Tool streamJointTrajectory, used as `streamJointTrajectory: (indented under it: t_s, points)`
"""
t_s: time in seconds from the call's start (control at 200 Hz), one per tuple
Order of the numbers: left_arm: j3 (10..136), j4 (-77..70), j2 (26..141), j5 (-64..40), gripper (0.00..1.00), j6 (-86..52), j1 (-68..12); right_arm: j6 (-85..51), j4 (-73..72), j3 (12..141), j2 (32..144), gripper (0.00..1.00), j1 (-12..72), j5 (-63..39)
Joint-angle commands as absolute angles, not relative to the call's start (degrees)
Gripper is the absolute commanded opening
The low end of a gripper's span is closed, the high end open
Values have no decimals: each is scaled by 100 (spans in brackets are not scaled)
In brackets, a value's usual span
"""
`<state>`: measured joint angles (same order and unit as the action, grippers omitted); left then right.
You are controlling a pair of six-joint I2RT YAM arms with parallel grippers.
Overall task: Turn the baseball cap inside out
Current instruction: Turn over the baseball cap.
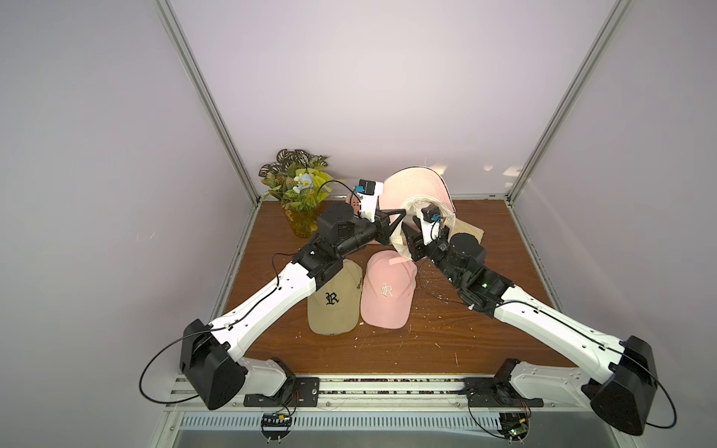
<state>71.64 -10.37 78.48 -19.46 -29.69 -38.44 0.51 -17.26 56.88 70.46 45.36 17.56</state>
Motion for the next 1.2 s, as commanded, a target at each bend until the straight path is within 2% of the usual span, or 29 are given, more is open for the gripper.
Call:
streamJointTrajectory:
  t_s: [0.0,0.215,0.36,0.54,0.651,0.821,1.061,1.196]
  points:
    - [7436,-1060,7913,-2434,3,-3159,-3901,226,-1899,6040,7409,48,4503,2731]
    - [7488,-1053,7825,-1886,2,-3098,-3886,44,-704,6352,8171,60,4397,1696]
    - [7490,-882,7694,-1312,1,-2905,-3862,-19,-234,6371,8379,66,4338,1587]
    - [7296,-685,7541,-306,0,-2289,-3861,128,-465,6082,7628,68,4331,733]
    - [7168,-660,7533,-78,1,-2001,-3867,207,-985,5777,6959,68,4333,272]
    - [7222,-659,7668,-720,1,-1992,-3876,259,-1781,5502,6450,62,4327,689]
    - [7415,-609,7821,-1592,2,-2200,-3891,494,-2188,5677,6668,42,4243,1368]
    - [7463,-657,7883,-2122,2,-2393,-3900,512,-2373,5808,6972,41,4220,1785]
